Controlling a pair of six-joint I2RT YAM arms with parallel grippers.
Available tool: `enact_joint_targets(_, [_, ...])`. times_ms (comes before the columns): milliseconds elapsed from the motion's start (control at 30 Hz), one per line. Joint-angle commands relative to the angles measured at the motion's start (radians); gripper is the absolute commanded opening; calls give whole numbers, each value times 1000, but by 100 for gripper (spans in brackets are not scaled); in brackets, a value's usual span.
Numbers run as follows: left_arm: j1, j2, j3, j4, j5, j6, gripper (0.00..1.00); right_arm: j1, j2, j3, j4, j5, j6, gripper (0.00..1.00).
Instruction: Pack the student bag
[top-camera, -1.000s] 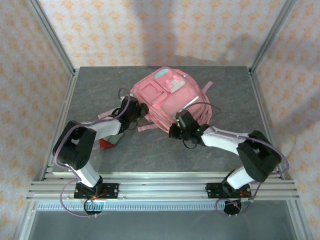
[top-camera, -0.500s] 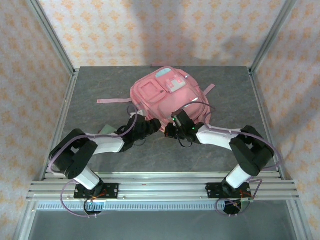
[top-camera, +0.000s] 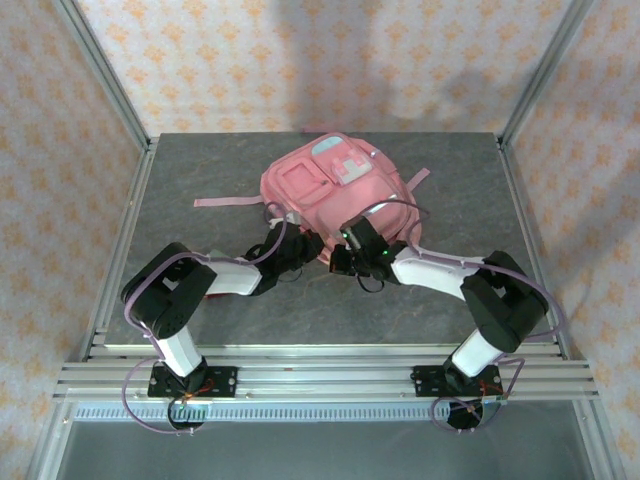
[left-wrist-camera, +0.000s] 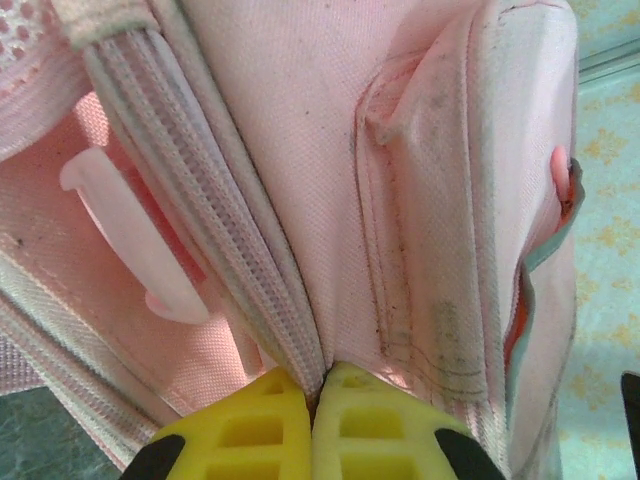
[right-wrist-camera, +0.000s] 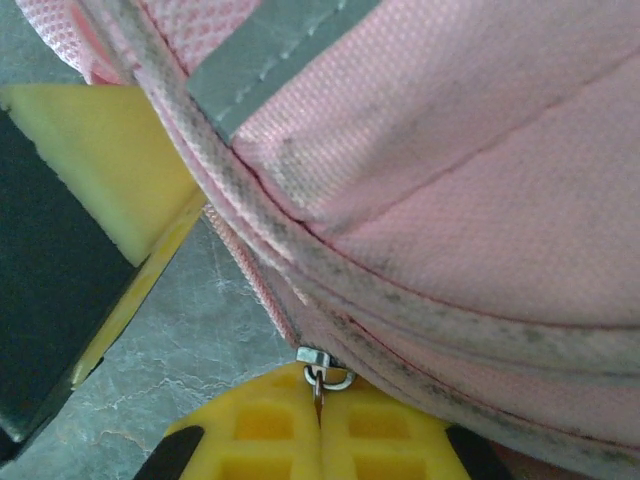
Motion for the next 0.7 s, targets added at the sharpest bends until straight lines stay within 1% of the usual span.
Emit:
enact_joint_targets(0, [44, -14, -23, 33, -16, 25, 0, -39, -99, -3, -170, 79, -39, 0])
enact_joint_targets(200, [93, -60, -61, 10, 22, 64, 0, -253, -227, -113, -293, 150, -89, 0])
enact_joint_targets(267, [96, -61, -54, -3, 34, 80, 0, -286, -257, -120, -323, 208, -108, 0])
enact_joint_targets(333, [96, -55, -35, -23, 41, 98, 0, -287, -270, -118, -341, 233, -120, 0])
enact_joint_targets(433, [99, -38, 17, -67, 43, 139, 0, -271, -291, -140, -336, 188, -122, 0])
enact_joint_targets(500, [111, -24, 67, -105, 49, 174, 0, -229, -319, -170, -307, 144, -106, 0])
enact_joint_targets(600, [148, 0, 153, -174, 53, 221, 0, -123, -324, -203, -229, 74, -42, 0])
enact_joint_targets(667, [178, 16, 220, -220, 52, 249, 0, -44, -296, -198, -149, 49, 7, 0])
